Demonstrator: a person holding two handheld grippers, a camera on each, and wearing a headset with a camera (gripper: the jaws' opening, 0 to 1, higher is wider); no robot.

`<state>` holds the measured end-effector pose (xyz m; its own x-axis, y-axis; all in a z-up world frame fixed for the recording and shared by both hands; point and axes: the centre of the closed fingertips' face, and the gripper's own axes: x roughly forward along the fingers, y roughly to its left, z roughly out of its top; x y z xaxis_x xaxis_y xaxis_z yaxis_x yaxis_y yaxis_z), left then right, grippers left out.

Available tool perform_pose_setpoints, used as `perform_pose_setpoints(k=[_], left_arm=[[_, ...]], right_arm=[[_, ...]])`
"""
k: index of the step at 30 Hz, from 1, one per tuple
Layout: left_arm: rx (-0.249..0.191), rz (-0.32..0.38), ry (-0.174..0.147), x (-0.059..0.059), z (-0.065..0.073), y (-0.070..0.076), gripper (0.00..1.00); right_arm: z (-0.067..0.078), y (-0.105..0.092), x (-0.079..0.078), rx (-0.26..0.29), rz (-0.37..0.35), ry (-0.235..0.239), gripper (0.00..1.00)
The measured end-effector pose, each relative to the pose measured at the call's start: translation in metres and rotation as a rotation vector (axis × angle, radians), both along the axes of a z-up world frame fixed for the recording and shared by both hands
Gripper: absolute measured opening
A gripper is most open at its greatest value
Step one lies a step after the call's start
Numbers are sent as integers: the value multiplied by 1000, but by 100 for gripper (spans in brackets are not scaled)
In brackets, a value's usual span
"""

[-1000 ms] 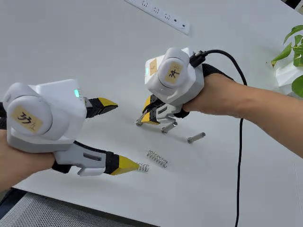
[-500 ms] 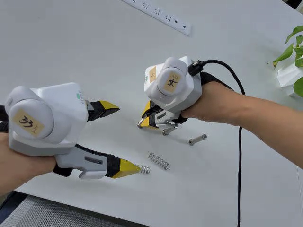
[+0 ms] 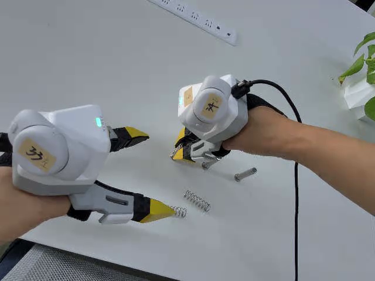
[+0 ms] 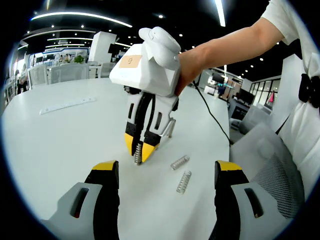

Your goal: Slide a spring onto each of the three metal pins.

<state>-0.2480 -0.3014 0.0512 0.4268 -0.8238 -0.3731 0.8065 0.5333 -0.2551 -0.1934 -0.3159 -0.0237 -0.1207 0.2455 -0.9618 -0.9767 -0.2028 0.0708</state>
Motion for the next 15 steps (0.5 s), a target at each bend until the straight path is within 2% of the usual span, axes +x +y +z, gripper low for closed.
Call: perform_pose_setpoints(k=[15], left_arm=[[9,0,-2,-1,1,1,77]], right_arm=[[3,1,1,11,-13,-3,17]])
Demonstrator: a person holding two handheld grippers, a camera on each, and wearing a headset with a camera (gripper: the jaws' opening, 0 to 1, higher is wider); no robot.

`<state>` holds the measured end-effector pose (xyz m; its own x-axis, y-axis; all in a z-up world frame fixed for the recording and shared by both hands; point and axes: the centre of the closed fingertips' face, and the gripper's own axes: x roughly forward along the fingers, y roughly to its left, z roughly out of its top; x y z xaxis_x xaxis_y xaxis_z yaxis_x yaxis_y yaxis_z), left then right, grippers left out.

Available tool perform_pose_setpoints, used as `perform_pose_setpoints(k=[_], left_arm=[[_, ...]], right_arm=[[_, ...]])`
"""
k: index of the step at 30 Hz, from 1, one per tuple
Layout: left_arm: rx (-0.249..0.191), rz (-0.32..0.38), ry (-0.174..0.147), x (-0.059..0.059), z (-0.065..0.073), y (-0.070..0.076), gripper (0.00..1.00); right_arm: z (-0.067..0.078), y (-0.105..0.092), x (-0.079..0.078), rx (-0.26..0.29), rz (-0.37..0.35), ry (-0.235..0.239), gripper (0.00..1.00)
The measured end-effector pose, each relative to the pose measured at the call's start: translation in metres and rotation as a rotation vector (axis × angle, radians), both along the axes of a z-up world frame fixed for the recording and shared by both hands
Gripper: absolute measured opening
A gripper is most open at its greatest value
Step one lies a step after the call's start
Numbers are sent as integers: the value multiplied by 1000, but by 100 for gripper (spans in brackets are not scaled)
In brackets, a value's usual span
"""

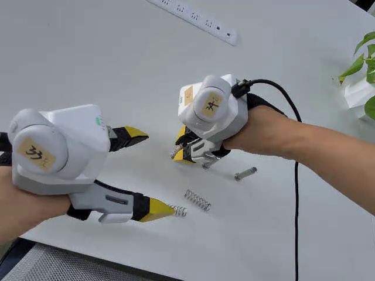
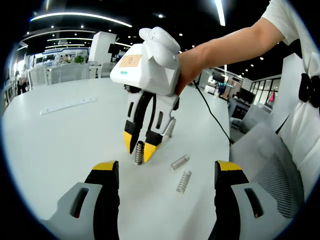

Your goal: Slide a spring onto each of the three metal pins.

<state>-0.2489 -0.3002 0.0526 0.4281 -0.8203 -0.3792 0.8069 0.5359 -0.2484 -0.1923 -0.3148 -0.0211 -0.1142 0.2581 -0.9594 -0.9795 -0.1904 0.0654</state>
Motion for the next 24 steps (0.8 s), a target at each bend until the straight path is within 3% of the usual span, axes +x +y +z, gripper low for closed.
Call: perform_pose_setpoints(k=[15,24], left_arm=[[33,-10,-5,-3,2,0,77],[60,-27,-12,-6,5,-2,77]], right_arm=[[29,-1,3,93,-75,-11,27],[58,-1,2,215,-157,-20,38]])
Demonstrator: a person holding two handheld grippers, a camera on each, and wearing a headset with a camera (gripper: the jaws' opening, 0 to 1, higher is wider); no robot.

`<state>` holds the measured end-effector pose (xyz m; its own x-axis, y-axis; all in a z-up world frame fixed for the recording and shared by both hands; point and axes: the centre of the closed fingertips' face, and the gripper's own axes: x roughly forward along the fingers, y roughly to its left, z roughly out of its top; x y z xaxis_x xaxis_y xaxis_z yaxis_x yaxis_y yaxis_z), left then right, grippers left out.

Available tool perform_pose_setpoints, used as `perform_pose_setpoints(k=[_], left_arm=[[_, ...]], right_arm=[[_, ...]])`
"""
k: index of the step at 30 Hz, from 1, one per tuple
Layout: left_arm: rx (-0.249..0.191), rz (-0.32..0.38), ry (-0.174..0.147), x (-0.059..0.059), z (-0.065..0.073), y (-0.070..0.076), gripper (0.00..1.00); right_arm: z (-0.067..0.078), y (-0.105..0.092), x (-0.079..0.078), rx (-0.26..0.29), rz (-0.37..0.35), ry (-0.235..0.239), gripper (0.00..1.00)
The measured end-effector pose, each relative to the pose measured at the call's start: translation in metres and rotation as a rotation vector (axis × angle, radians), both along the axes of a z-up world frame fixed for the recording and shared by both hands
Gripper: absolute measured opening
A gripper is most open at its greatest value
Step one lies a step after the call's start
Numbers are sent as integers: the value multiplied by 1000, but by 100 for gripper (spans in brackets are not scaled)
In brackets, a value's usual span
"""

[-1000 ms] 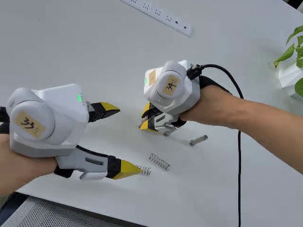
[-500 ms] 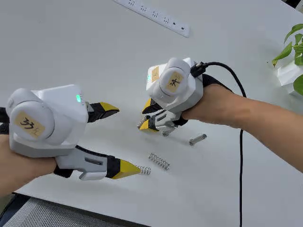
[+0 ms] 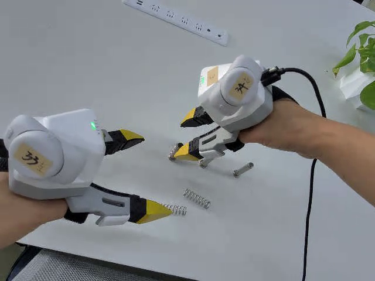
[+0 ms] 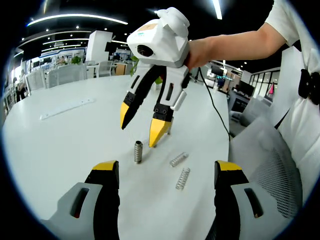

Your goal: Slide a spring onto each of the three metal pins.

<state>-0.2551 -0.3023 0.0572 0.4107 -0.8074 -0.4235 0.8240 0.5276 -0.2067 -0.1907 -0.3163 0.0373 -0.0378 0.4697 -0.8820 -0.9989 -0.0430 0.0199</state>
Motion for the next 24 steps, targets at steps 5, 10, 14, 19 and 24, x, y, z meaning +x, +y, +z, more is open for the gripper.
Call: perform_pose_setpoints(k=[5,10,14,19,24], left_arm=[[17,-10,-5,-2,1,0,76],[35,-20,-7,-3,2,0,76],[54,-27,-10,-4,1,0,75],[81,-40,-10,-6,1,-1,75],[105,-52,-13,-7,-1,-3,73]], right_arm=[[17,-6,-5,79,-49,-1,46],[26,-20,-8,133,-88,-7,56],[30,-35,-12,165,-117,-11,62],[36,-50,-17,224,-151,-9,69],[40,-66,-23,272,-178,-3,76]])
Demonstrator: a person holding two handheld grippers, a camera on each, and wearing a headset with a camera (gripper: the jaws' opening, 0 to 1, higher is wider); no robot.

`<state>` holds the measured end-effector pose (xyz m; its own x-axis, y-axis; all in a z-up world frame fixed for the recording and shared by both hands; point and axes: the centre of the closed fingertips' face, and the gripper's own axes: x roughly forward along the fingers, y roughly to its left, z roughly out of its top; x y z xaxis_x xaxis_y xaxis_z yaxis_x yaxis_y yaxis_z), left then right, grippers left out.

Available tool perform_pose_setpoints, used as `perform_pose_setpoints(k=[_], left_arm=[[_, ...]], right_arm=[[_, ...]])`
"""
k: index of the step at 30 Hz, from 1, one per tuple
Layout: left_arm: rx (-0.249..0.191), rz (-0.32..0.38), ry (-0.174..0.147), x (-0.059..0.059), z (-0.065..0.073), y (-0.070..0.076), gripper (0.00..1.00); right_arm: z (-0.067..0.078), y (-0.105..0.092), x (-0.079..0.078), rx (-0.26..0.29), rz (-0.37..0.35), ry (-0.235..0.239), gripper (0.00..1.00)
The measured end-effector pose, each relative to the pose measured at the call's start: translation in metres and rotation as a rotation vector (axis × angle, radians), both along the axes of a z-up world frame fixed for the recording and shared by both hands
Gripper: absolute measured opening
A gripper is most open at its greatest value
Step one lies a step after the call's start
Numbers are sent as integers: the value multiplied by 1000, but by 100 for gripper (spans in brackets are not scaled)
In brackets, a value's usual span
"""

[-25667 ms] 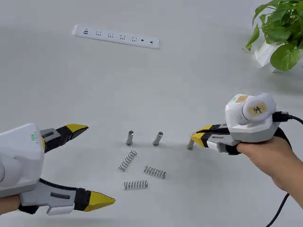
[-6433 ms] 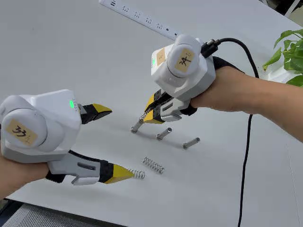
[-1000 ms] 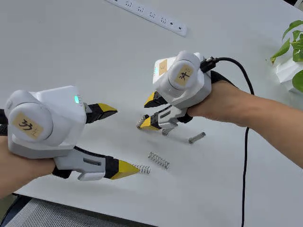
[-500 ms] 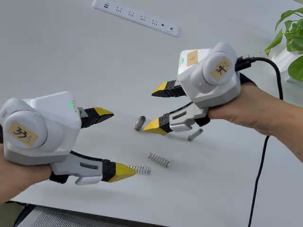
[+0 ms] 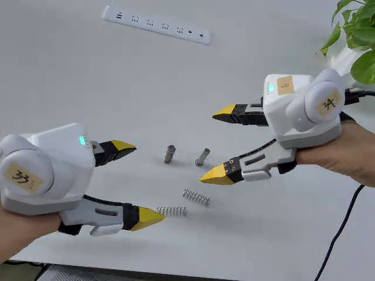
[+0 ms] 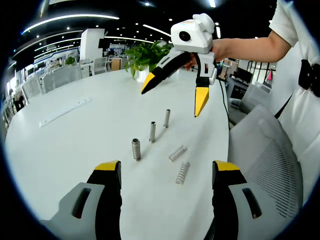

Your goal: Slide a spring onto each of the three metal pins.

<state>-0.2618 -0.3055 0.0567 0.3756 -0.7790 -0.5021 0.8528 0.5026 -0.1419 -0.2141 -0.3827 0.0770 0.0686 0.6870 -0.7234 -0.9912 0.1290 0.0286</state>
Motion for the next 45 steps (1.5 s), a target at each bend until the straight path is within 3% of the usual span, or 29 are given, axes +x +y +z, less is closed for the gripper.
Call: perform_pose_setpoints(k=[8,13,20,26,34,36,45], left_arm=[[60,-38,4,-3,-12,-5,65],[120,-86,12,-8,-29,-9,57],[203,-129,29,-10,-48,-15,45],[299,-209,30,-17,-67,-23,35],[351,-250,42,-21,-86,-31,22],[387,-271,33,-22,-91,-29,20],[421,-314,9,-21,-93,-35,13]], right_arm=[[4,-39,-13,79,-74,2,90],[-3,-71,-17,92,-126,14,93],[-8,-96,-27,110,-193,21,95],[-10,-109,-32,127,-240,24,94],[-13,-118,-36,146,-285,24,92],[-13,-120,-37,148,-294,26,92],[-14,-127,-39,159,-328,27,91]])
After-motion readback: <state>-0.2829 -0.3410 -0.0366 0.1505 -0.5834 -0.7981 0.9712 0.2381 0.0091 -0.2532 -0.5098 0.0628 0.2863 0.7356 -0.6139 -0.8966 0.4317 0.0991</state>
